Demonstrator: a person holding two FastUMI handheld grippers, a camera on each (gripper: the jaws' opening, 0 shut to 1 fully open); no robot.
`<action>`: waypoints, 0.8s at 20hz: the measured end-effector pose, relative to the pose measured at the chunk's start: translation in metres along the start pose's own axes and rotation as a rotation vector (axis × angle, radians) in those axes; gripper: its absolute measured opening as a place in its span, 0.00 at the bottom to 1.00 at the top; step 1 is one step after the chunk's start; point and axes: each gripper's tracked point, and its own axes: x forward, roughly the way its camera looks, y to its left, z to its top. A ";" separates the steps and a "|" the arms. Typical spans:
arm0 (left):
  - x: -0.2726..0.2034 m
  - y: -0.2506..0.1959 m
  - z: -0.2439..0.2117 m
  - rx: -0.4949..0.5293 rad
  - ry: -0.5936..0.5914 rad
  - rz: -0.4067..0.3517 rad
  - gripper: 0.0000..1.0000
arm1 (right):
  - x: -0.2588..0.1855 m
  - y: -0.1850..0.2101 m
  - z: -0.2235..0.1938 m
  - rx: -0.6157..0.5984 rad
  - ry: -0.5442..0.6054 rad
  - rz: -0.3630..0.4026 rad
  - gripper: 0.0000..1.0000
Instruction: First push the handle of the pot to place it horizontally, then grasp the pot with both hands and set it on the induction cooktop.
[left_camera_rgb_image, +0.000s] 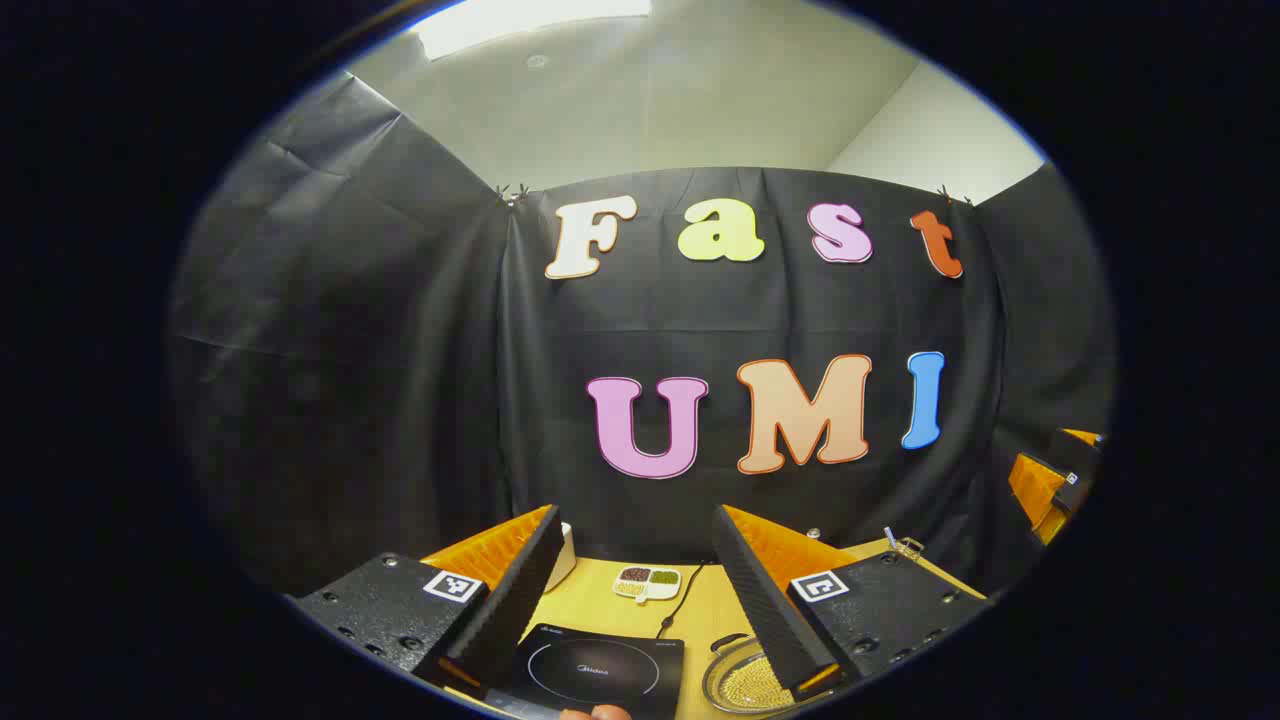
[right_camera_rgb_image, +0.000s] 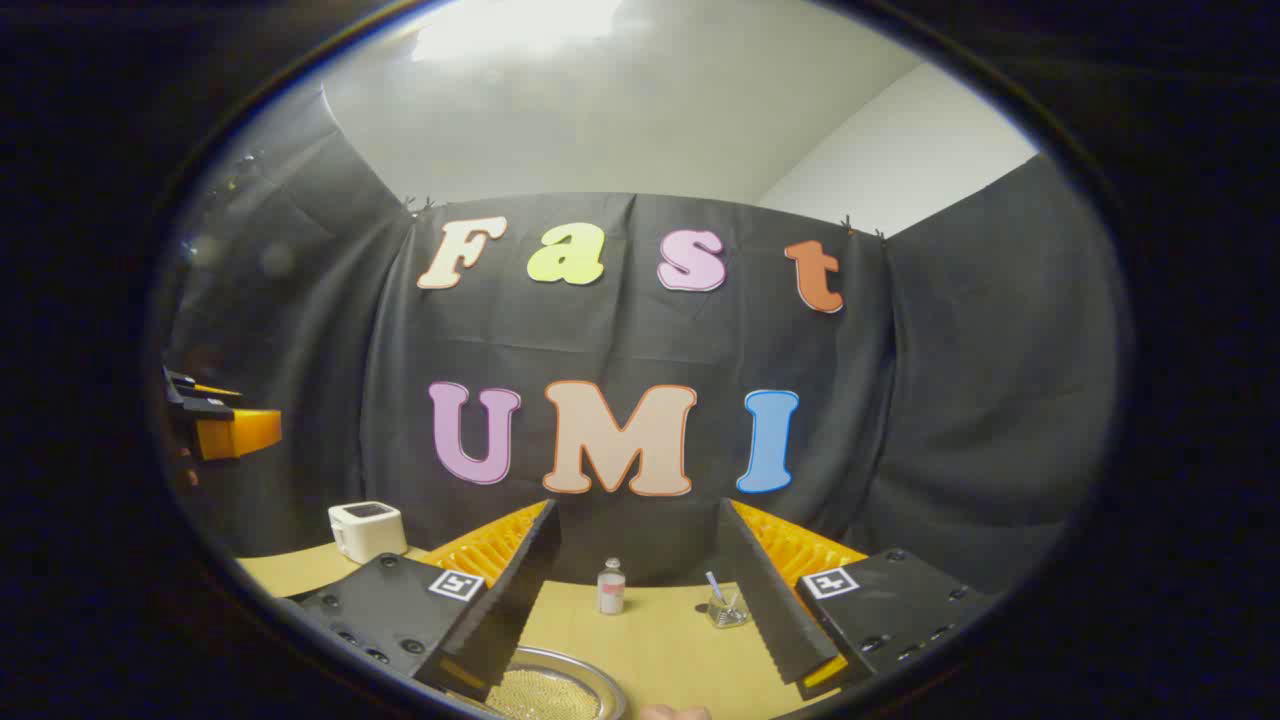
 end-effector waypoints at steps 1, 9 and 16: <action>0.000 0.002 -0.002 0.003 0.001 0.005 0.94 | -0.001 0.000 -0.001 0.001 0.000 0.001 0.96; -0.002 0.013 -0.003 0.019 0.010 0.025 0.94 | 0.002 0.005 -0.010 0.019 0.036 -0.004 0.97; -0.004 0.013 -0.006 0.032 0.021 0.022 0.94 | -0.004 0.005 -0.016 0.015 0.061 -0.005 0.96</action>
